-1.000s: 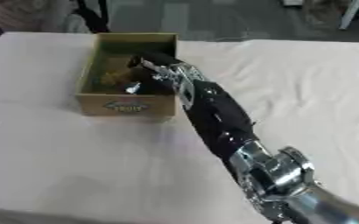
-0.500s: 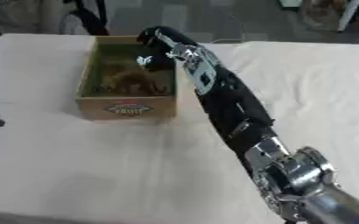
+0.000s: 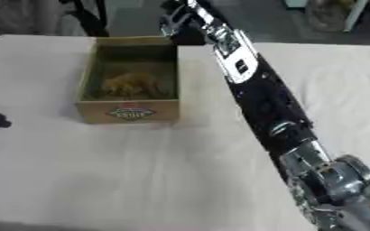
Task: Pick up objects on the table and place them in the box.
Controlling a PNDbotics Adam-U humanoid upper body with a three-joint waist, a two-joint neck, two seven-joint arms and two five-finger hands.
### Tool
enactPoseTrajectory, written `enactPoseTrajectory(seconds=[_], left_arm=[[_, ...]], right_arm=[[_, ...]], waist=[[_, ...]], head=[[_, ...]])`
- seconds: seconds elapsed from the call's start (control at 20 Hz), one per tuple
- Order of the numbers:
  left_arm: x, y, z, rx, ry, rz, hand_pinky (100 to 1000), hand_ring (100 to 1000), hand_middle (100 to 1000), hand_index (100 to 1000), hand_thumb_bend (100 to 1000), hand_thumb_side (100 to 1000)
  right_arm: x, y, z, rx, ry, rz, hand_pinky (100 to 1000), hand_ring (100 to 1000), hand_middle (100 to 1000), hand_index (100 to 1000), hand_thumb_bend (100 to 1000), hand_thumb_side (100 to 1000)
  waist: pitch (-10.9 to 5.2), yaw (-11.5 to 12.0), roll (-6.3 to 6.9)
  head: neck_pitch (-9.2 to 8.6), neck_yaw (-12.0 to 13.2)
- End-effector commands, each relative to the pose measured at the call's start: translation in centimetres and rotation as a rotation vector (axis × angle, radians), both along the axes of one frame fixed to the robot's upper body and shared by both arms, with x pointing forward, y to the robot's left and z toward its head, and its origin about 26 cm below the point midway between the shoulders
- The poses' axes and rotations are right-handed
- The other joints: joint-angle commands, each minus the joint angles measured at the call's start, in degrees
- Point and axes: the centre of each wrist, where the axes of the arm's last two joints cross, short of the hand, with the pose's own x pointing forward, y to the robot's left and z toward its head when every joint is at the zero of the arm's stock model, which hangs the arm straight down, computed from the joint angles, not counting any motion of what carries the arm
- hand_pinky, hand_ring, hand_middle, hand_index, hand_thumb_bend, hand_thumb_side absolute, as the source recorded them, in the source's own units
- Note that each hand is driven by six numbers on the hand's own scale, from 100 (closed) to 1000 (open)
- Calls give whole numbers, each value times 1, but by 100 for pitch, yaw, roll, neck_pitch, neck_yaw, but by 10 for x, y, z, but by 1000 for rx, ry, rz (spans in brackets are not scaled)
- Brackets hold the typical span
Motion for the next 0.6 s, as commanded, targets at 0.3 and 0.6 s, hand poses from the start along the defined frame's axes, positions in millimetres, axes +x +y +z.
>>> enactPoseTrajectory(seconds=[0.3, 0.6], left_arm=[[0, 9, 8, 14, -30, 40, 551, 509, 493, 596, 285, 517], [-1, 13, 8, 14, -33, 60, 551, 509, 493, 599, 285, 517]], right_arm=[[-39, -60, 27, 281, -103, -13, 602, 685, 662, 774, 100, 289], [-62, -103, 11, 440, -92, -111, 594, 681, 661, 773, 100, 331]], waist=[[-42, -235, -27], [-23, -366, -53]], head=[[-82, 191], [-118, 279]])
